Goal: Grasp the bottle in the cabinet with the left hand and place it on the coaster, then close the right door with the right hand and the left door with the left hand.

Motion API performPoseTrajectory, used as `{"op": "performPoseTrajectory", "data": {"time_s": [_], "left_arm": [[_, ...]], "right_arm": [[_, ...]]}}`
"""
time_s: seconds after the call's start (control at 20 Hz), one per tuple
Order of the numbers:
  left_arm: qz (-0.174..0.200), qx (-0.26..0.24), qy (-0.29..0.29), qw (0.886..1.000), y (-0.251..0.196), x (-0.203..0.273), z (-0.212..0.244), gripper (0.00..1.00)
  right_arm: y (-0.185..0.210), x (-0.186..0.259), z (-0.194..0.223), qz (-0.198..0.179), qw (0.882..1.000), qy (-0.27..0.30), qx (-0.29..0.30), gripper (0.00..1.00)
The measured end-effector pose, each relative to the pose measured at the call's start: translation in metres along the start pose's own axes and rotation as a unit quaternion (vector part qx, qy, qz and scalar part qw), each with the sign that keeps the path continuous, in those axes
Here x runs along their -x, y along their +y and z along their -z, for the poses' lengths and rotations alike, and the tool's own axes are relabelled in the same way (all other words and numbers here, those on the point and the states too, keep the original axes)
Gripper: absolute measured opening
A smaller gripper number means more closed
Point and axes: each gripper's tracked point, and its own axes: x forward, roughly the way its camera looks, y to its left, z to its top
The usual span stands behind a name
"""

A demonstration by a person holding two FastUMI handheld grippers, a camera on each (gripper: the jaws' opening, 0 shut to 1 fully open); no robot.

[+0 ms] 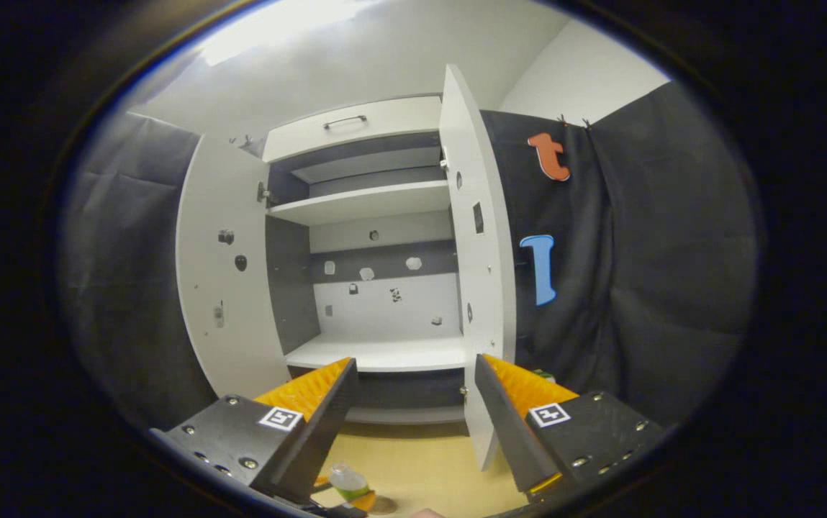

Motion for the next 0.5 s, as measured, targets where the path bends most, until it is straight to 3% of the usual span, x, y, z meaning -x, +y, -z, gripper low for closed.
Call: {"op": "performPoseTrajectory", "data": {"time_s": [0.25,0.5], "left_arm": [[0.028,-0.032,-0.005,0.999,-0.008,-0.006,0.016,0.79],[0.045,-0.031,0.001,0.999,-0.008,-0.012,0.03,0.81]], "right_arm": [[0.001,-0.014,0.017,0.005,1.0,0.022,-0.002,0.99],[0.006,-0.027,0.027,-0.001,0.999,0.035,0.006,0.99]]}}
